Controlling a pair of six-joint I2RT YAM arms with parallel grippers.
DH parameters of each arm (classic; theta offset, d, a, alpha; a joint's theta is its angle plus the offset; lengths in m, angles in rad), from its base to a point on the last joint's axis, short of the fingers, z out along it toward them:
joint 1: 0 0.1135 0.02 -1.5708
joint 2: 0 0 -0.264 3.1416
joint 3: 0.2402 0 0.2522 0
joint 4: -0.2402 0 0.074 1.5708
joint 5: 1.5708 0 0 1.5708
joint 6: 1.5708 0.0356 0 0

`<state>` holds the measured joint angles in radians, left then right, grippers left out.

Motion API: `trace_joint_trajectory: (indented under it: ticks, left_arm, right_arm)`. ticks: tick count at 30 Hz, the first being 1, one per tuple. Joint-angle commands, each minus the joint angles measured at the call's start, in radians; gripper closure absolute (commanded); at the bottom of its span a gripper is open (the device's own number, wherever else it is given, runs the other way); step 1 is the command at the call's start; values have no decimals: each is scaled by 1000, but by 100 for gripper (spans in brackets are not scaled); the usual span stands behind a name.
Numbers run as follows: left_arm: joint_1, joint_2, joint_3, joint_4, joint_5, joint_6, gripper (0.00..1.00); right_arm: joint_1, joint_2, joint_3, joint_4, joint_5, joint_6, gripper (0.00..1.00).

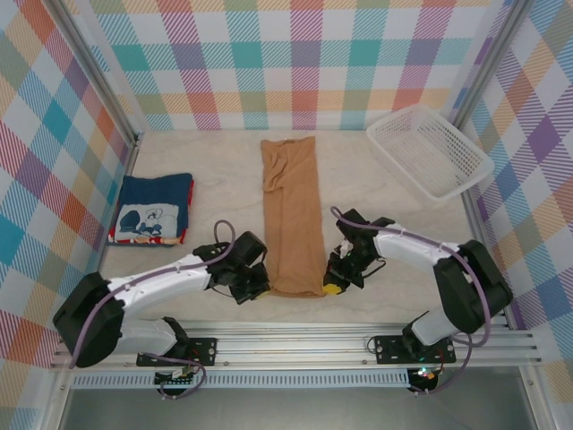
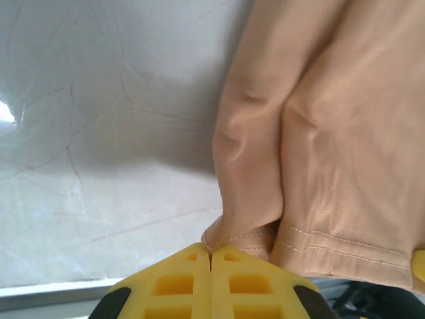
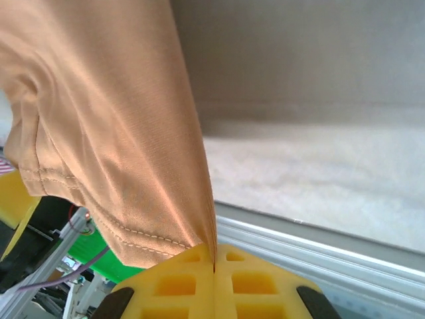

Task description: Fold and stack the t-shirts

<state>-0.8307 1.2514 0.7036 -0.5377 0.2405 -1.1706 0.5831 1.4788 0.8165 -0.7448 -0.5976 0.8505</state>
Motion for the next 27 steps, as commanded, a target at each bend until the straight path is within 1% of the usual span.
trace_joint_trajectory:
  ticks: [1,4,9,15,20,27]
  left_arm:
    - [8,-44,68,-67,-49,-14,100]
    - [31,-30,142,-90,-74,11,100]
    - [130,42,243,-120,-82,82,100]
    - [235,152,323,-70,-49,145,100]
    - [308,268,419,-47,-39,206,100]
    - [361,422,548,-37,-22,254,100]
  right_arm:
    - [3,-34,50,-79,-18,55,100]
    - [-7,-21,122,-93,2,81,100]
    - [-73,55,283,-165,78,53,100]
    - [-141,220,485,-177,76,15,100]
    - [-178,332,603,-177,93,0,100]
    - [-206,464,765,-195,80,-20,100]
